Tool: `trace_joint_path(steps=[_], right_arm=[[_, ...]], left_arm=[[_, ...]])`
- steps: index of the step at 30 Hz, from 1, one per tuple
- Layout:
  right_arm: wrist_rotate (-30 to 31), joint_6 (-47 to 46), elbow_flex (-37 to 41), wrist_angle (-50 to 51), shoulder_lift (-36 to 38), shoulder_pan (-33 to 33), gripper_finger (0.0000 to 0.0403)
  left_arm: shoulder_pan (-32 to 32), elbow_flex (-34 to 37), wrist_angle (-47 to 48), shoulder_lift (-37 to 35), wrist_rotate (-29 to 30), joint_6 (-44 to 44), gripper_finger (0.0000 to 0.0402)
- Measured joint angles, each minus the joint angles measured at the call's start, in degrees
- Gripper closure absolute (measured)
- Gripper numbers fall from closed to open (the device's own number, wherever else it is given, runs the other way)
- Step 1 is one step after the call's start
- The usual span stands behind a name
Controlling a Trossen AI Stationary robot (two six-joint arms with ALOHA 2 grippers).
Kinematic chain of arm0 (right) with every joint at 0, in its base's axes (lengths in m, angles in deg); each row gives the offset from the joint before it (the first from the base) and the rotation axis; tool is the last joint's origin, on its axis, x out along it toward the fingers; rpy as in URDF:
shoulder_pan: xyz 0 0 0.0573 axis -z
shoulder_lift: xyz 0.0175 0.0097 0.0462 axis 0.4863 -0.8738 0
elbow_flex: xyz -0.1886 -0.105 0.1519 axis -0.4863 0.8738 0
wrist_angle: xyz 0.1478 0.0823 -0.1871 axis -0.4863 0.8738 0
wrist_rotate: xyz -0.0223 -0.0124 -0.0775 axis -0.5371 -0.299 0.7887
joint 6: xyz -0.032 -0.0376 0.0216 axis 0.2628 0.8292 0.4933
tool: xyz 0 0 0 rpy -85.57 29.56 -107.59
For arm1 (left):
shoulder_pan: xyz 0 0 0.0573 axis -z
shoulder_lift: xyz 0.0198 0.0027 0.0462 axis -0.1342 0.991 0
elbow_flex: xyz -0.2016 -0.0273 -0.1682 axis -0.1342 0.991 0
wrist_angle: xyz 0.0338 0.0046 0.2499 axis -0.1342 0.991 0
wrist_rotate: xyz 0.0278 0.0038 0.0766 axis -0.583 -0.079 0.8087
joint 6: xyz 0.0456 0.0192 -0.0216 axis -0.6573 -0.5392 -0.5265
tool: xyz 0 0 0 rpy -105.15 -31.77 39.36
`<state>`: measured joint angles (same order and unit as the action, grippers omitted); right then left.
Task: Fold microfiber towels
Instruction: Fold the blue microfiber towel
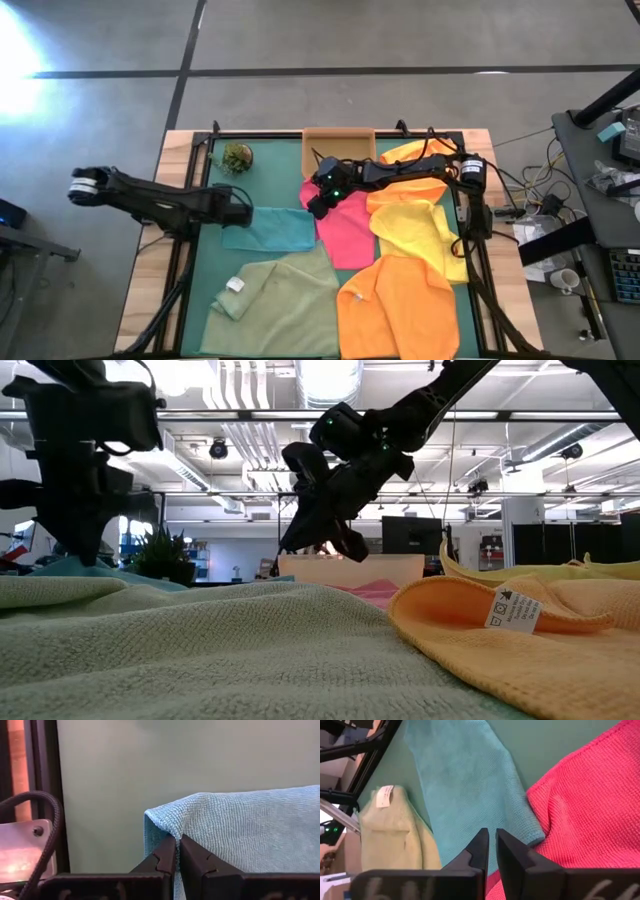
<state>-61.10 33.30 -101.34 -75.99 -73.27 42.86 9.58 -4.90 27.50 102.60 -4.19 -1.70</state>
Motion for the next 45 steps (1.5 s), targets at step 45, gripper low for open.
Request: trace_joint_path(steps=[45], right_arm=[[-4.14, 12.52, -4.88, 0.47, -0.04, 0.57, 0.0376]], left_arm=[[-0.29, -8.92, -1.35, -2.39, 2.23, -21.00, 0.0260]])
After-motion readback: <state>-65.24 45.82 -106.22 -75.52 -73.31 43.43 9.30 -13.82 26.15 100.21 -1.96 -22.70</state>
